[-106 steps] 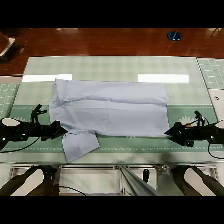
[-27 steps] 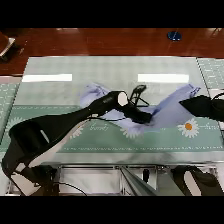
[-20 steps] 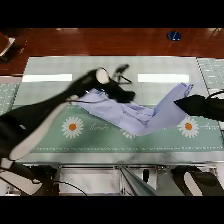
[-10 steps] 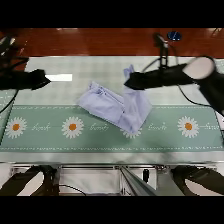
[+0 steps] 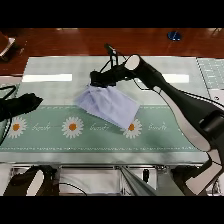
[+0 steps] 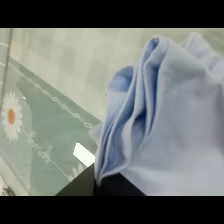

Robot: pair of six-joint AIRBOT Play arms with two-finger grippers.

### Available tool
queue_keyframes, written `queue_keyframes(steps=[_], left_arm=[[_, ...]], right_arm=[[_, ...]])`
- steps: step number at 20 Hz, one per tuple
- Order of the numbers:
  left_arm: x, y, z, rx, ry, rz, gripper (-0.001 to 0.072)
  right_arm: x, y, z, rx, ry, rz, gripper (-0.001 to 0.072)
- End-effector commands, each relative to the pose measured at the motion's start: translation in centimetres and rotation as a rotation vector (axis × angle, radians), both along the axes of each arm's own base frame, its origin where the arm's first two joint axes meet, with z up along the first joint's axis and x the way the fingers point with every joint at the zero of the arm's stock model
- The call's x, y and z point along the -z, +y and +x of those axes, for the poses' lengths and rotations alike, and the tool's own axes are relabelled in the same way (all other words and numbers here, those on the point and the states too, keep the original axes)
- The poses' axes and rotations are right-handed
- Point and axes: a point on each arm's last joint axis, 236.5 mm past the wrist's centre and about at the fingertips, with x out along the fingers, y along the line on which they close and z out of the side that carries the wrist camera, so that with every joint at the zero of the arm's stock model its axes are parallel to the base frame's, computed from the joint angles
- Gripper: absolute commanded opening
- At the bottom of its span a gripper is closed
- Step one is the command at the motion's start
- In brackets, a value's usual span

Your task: Fold the shirts.

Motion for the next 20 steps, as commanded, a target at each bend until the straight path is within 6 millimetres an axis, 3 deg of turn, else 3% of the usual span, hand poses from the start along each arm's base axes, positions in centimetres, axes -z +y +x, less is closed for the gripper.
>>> queue_keyframes(steps=[1, 2, 5, 7, 9, 12, 14, 16, 17, 19, 20], left_arm=[[1.5, -1.4, -0.2, 0.02, 0.016, -0.03, 0.0022], [2.1, -2.0, -0.2, 0.036, 0.026, -0.036, 0.0022], [3.1, -3.4, -0.1, 0.075, 0.05, -0.042, 0.0022], [3.6, -3.5, -0.1, 0.08, 0.068, -0.044, 0.0022], [3.8, -3.5, -0.1, 0.08, 0.072, -0.044, 0.0022], [3.8, -3.5, -0.2, 0.082, 0.075, -0.045, 0.0022], [3.8, -3.6, -0.2, 0.083, 0.076, -0.045, 0.0022], [3.8, -3.5, -0.2, 0.083, 0.075, -0.044, 0.0022], [3.8, -3.5, -0.2, 0.083, 0.075, -0.044, 0.0022], [3.8, -3.6, -0.2, 0.083, 0.076, -0.045, 0.0022], [3.8, -3.6, -0.2, 0.083, 0.076, -0.045, 0.0022]], right_arm=[[1.4, 3.2, 0.5, 0.036, 0.07, 0.094, 0.0265], [1.7, 3.5, 0.1, 0.017, 0.067, 0.089, 0.0414], [0.8, 2.0, -1.6, -0.074, 0.117, 0.088, 0.0415], [-1.5, -1.7, -2.7, -0.151, 0.162, 0.074, 0.0413], [-4.6, -7.3, -3.1, -0.193, 0.099, -0.027, 0.0413], [-8.6, -19.2, -2.3, -0.049, -0.108, -0.395, 0.0414], [-9.3, -26.4, -3.9, 0.099, -0.175, -0.55, 0.0413], [-7.2, -32.0, -6.3, 0.346, -0.145, -0.553, 0.0413], [-5.1, -34.2, -7.9, 0.496, -0.103, -0.516, 0.0413], [0.0, -36.2, -11.2, 0.718, 0.011, -0.429, 0.0413], [2.7, -36.0, -12.7, 0.784, 0.076, -0.372, 0.0413]])
